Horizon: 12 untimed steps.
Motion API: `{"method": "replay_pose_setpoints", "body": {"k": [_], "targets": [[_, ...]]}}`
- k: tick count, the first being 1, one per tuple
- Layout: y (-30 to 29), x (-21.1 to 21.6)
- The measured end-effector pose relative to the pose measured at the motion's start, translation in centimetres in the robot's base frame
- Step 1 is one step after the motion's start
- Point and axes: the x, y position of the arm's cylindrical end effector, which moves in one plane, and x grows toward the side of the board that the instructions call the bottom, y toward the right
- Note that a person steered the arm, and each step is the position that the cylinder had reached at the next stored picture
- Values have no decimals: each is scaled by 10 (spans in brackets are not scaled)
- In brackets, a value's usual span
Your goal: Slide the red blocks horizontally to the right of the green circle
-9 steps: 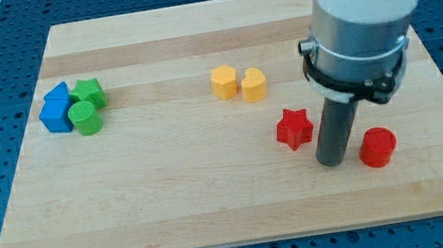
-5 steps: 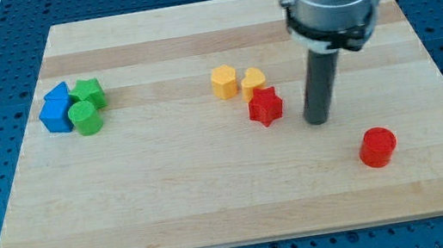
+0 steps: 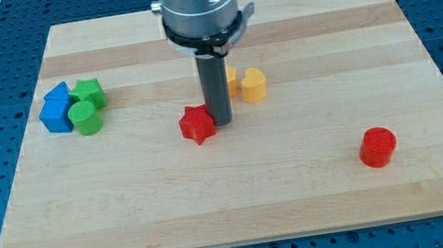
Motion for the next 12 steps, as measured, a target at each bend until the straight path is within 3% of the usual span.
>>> {"method": "replay_pose_setpoints", "body": {"k": [1, 2, 3, 4, 5, 6, 8, 10, 12], "targets": [[32, 20], [50, 68], [-4, 87], [-36, 55], [-27, 14], [-21, 5], [-5, 64], [90, 120], [228, 124]]}}
